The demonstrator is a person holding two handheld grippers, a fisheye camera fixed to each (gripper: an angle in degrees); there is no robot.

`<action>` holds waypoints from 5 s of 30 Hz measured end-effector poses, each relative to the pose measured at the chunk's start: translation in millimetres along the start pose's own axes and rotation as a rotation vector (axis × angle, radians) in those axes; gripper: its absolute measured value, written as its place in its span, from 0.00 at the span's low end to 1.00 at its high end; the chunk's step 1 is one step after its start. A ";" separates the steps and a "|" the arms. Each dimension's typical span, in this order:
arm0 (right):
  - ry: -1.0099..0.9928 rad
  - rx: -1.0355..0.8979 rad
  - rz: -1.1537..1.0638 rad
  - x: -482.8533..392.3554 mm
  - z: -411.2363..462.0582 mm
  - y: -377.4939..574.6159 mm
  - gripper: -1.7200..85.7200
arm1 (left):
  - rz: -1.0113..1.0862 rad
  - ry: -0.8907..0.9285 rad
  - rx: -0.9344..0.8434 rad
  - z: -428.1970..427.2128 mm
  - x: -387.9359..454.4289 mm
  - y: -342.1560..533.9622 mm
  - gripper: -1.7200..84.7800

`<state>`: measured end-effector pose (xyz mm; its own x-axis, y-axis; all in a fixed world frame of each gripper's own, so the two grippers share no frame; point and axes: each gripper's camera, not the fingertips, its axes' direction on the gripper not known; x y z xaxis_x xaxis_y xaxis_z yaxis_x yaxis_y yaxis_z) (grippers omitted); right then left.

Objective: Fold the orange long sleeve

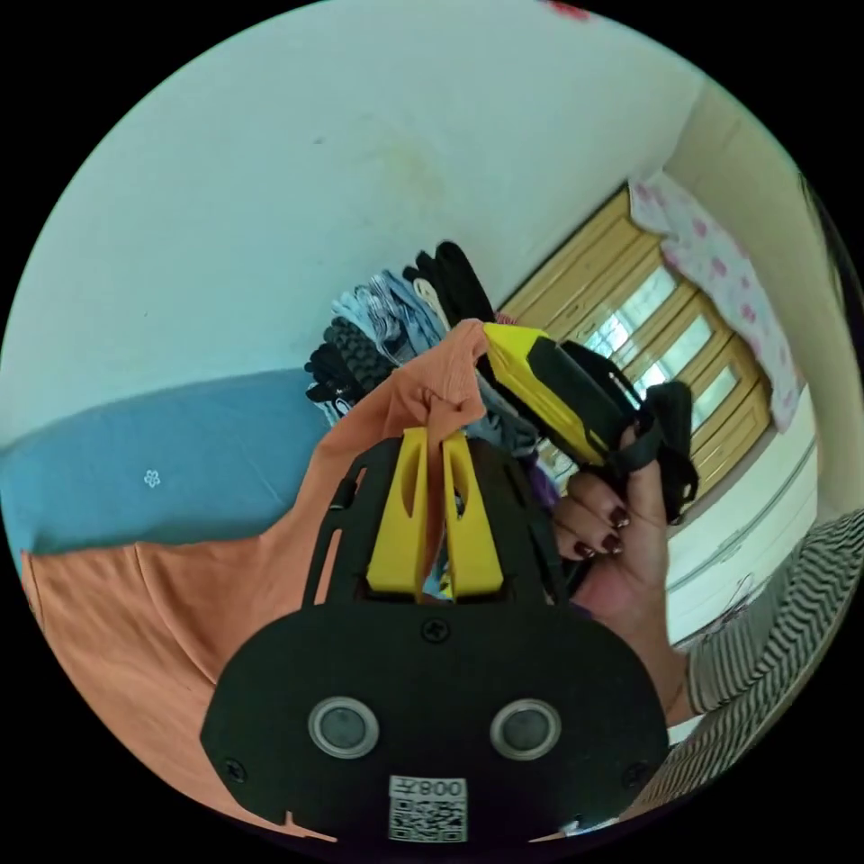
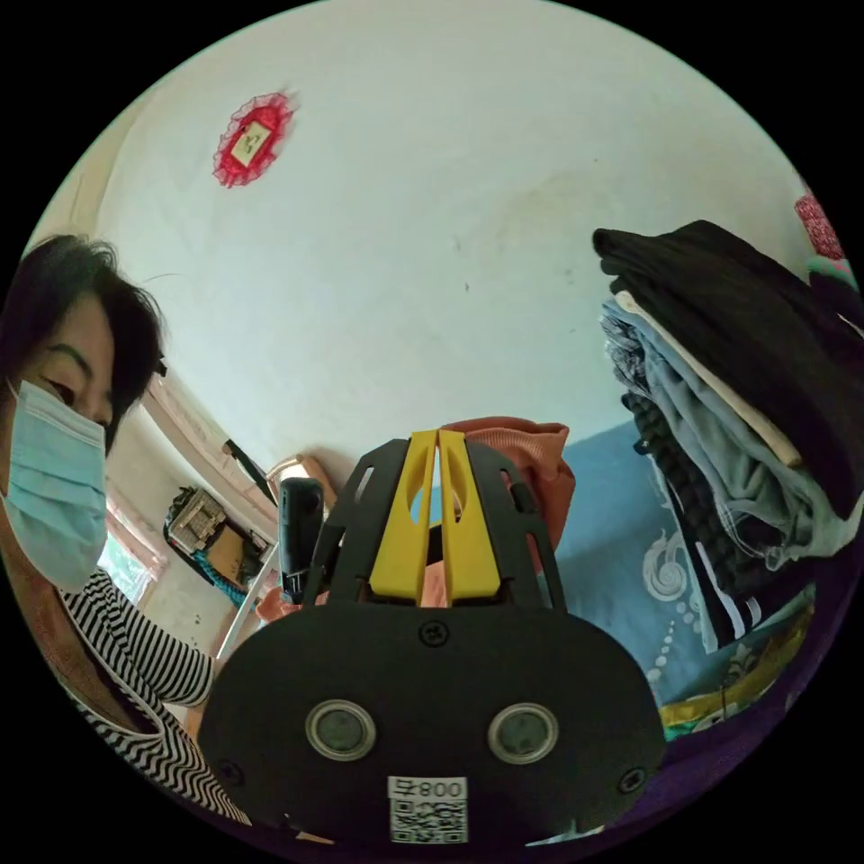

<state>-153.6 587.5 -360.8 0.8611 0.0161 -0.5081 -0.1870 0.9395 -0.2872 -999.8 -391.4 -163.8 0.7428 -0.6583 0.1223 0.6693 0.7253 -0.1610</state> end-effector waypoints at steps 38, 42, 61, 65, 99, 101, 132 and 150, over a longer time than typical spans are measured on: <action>0.042 -0.796 0.117 -210.7 301.4 269.7 0.02 | -1.020 -0.245 0.409 -392.4 -182.9 420.4 0.10; 0.025 -0.750 0.075 -246.5 287.8 261.2 0.02 | -0.864 -0.351 0.347 -406.2 -178.1 381.7 0.10; 0.262 -0.702 -0.236 -387.4 342.0 272.2 0.02 | -0.387 -0.842 -0.109 -304.5 -204.6 189.7 0.06; 0.308 -0.684 -0.291 -418.9 344.5 281.4 0.02 | -0.155 -0.618 -0.085 -245.9 -183.4 134.4 0.04; 0.298 -0.526 -0.166 -502.8 292.4 231.9 0.02 | 0.010 -0.488 -0.225 -155.2 -227.6 67.8 0.02; 0.286 -0.515 -0.170 -510.4 292.0 228.6 0.02 | 0.011 -0.443 -0.175 -183.2 -218.3 87.6 0.02; 0.187 -0.709 -0.382 -627.3 470.3 201.9 0.02 | -0.743 -0.525 0.311 -656.7 -259.0 483.7 0.08; -0.057 -0.927 -0.532 -720.0 643.3 287.0 0.02 | -1.183 -0.545 0.970 -995.9 -342.6 711.4 0.13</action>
<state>-523.2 1065.7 445.0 0.9542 -0.2802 -0.1044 -0.0471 0.2040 -0.9778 -795.4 149.5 -1295.6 -0.3907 -0.9178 0.0703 0.4425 -0.1203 0.8887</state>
